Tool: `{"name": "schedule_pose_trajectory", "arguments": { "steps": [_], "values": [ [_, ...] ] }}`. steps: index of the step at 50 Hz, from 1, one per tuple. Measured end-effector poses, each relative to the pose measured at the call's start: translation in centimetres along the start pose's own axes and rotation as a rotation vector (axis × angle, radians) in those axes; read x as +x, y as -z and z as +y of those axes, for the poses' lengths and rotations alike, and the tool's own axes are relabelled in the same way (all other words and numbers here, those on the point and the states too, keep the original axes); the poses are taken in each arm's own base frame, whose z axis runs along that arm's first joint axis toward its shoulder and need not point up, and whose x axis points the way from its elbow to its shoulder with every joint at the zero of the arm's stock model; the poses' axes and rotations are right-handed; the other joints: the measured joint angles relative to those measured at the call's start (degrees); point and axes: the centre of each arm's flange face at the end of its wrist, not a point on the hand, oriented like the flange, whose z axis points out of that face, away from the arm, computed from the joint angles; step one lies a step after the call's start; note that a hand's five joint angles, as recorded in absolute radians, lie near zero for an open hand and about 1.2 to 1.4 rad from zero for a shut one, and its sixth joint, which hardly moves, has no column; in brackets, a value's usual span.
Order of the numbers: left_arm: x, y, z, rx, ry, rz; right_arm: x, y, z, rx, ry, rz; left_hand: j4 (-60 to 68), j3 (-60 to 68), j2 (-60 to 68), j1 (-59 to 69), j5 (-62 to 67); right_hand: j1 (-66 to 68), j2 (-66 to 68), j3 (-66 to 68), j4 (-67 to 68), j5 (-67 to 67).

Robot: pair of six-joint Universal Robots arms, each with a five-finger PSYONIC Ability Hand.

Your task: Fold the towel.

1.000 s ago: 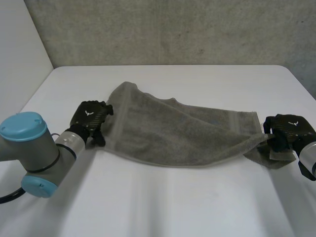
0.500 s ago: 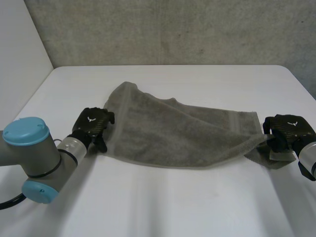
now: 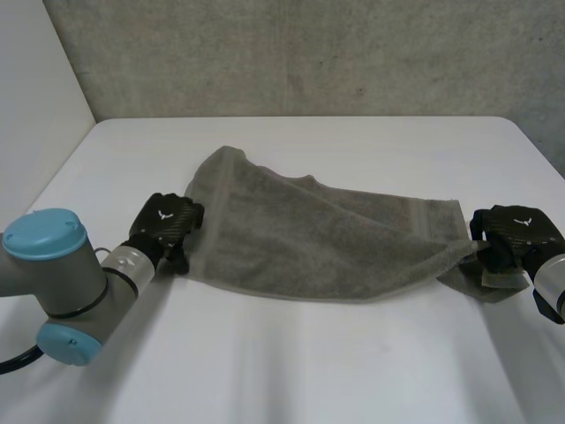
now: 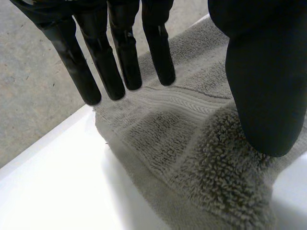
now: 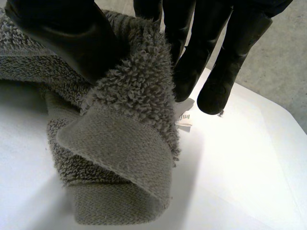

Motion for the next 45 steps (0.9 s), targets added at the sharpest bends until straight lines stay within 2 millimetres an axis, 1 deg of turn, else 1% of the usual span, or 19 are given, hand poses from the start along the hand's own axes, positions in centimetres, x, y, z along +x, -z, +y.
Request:
{"name": "schedule_pose_trajectory", "arguments": {
  "steps": [7,11,18,20,21,22,23,26,31,32,34,35,36,38,39,45],
  "values": [
    [0.06,0.15,0.17,-0.009,-0.046,-0.004,0.00,0.00,0.00,0.000,0.000,0.000,-10.58,-10.56,-10.11,-10.08,0.00,0.00,0.00,0.00,0.00,0.00],
    [0.07,0.19,0.20,-0.011,-0.054,-0.004,0.00,0.01,0.00,-0.001,0.000,0.000,-14.47,-14.58,-14.11,-14.12,0.00,0.00,0.00,0.00,0.00,0.00],
    [0.17,0.33,0.30,-0.020,-0.051,0.002,0.00,0.01,0.00,-0.001,0.000,0.000,-15.23,-15.21,-14.74,-14.72,0.00,0.00,0.00,0.00,0.00,0.00],
    [0.23,0.41,0.35,-0.024,-0.049,0.005,0.00,0.01,0.00,-0.001,0.001,0.000,-3.41,-3.35,-2.87,-3.16,0.00,0.00,0.00,0.00,0.00,0.00],
    [0.28,0.46,0.38,-0.027,-0.048,0.008,0.00,0.00,0.00,0.000,0.001,0.000,6.66,6.52,7.09,6.99,0.00,0.00,0.00,0.00,0.00,0.00],
    [0.29,0.49,0.38,-0.027,-0.047,0.010,0.00,0.00,0.00,0.000,0.001,0.000,12.53,12.41,14.37,14.20,0.00,0.00,0.00,0.00,0.00,0.00],
    [0.31,0.54,0.37,-0.028,-0.046,0.013,0.00,0.01,0.00,-0.001,0.002,0.000,21.14,21.05,21.56,21.32,0.00,0.00,0.00,0.00,0.00,0.00],
    [0.27,0.61,0.29,-0.027,-0.045,0.015,0.00,0.01,0.00,-0.001,0.005,0.000,28.97,28.87,29.42,28.95,0.00,0.00,0.00,0.00,0.00,0.00],
    [0.17,0.63,0.20,-0.024,-0.045,0.014,-0.01,0.01,0.01,-0.001,0.009,0.000,32.20,32.15,32.63,32.10,0.00,0.00,0.00,0.00,0.00,0.00],
    [0.18,0.62,0.20,-0.023,-0.045,0.014,-0.01,0.01,0.01,-0.001,0.009,0.000,31.00,30.98,31.46,31.24,0.00,0.00,0.00,0.00,0.00,0.00],
    [0.20,0.60,0.23,-0.022,-0.046,0.013,-0.01,0.01,0.01,-0.001,0.010,0.000,25.01,25.01,24.29,24.17,0.00,0.00,0.00,0.00,0.00,0.00],
    [0.22,0.59,0.26,-0.023,-0.046,0.013,-0.01,0.01,0.01,-0.001,0.010,0.000,13.81,13.93,14.24,14.30,0.00,0.00,0.00,0.00,0.00,0.00],
    [0.23,0.57,0.28,-0.023,-0.047,0.012,-0.01,0.01,0.01,-0.001,0.010,0.000,5.20,5.34,4.33,4.40,0.00,0.00,0.00,0.00,0.00,0.00],
    [0.25,0.56,0.33,-0.024,-0.048,0.010,-0.01,0.01,0.01,-0.001,0.010,0.000,-3.11,-3.18,-2.71,-3.25,0.00,0.00,0.00,0.00,0.00,0.00],
    [0.26,0.55,0.34,-0.025,-0.048,0.009,-0.01,0.01,0.01,-0.001,0.010,0.000,-6.38,-6.38,-5.95,-5.98,0.00,0.00,0.00,0.00,0.00,0.00],
    [0.24,0.56,0.31,-0.026,-0.049,0.005,-0.01,0.01,0.01,-0.001,0.010,0.000,-16.47,-16.55,-16.10,-16.00,0.00,0.00,0.00,0.00,0.00,0.00]
  ]
}}
